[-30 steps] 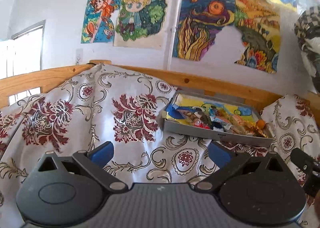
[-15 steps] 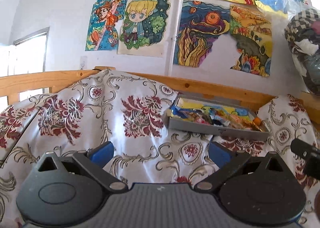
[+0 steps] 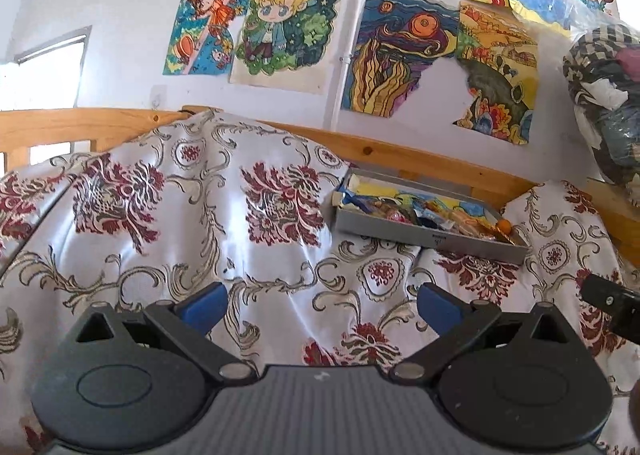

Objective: Organize snacks

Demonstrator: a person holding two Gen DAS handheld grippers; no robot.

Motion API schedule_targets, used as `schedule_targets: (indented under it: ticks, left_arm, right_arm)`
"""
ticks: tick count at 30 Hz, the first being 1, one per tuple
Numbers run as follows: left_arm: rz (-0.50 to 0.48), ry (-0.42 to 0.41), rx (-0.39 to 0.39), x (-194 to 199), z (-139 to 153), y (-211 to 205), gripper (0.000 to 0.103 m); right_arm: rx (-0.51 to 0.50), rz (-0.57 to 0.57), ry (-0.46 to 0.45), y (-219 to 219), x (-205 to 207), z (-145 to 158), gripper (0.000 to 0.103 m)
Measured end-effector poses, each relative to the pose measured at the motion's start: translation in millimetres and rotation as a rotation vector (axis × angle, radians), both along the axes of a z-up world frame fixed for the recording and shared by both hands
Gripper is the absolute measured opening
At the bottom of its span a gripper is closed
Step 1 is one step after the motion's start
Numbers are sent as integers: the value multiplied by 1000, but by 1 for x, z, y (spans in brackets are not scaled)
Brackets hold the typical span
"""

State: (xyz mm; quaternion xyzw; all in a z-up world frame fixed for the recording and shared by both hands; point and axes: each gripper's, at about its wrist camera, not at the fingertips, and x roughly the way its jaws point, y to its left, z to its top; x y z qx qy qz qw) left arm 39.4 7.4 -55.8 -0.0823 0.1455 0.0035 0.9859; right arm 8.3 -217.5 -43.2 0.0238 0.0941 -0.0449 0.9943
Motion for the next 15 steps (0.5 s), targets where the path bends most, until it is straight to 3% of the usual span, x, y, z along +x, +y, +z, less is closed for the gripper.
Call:
schedule_targets:
  ticks: [15]
  left_arm:
    - [5, 117, 0, 9, -19, 3, 103]
  right_arm:
    - [7, 46, 68, 10, 8, -12, 102]
